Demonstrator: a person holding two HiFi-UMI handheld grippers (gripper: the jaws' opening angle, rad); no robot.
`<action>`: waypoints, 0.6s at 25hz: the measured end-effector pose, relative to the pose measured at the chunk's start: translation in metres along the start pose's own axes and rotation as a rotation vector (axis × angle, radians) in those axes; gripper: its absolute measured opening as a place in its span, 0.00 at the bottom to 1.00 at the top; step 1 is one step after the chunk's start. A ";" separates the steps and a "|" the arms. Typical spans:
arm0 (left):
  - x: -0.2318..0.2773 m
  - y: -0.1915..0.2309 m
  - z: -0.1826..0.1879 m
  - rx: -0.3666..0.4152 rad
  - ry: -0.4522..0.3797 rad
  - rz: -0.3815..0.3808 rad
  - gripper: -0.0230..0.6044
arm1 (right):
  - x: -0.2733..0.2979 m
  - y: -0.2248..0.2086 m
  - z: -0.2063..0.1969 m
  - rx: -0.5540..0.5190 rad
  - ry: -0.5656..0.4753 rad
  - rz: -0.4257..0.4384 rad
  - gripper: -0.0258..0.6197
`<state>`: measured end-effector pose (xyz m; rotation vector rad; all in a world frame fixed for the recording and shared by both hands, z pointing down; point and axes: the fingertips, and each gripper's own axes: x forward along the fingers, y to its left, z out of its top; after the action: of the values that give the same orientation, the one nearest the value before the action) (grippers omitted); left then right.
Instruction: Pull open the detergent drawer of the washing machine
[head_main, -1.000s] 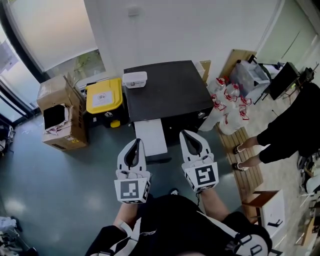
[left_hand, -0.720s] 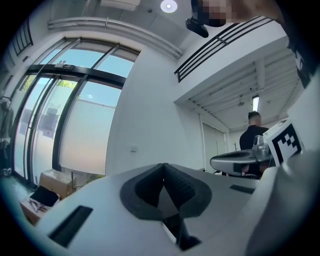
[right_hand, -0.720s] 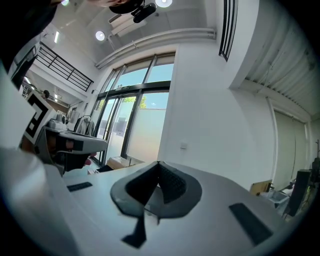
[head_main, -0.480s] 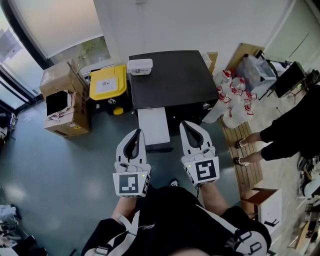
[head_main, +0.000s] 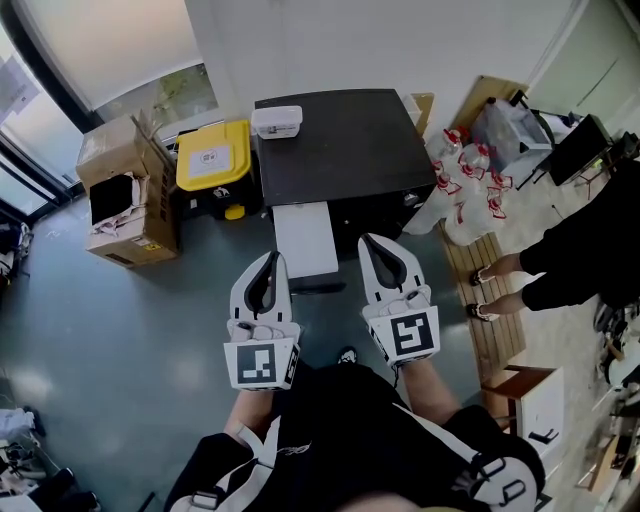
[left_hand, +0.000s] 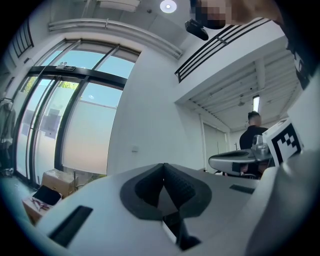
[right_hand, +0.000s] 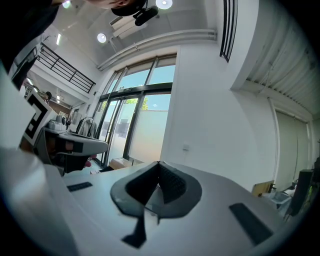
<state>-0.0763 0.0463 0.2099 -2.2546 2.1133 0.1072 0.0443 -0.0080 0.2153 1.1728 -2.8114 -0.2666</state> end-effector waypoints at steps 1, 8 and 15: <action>-0.001 0.000 0.001 0.000 -0.001 -0.002 0.07 | -0.001 0.001 0.001 -0.006 -0.004 0.000 0.05; -0.007 0.002 0.002 0.003 -0.003 0.003 0.07 | -0.005 0.003 0.000 -0.003 0.000 0.001 0.05; -0.009 -0.001 0.004 0.001 -0.008 -0.013 0.07 | -0.005 0.009 0.004 -0.020 -0.009 0.009 0.05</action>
<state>-0.0757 0.0555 0.2062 -2.2632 2.0939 0.1152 0.0407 0.0020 0.2127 1.1569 -2.8147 -0.3001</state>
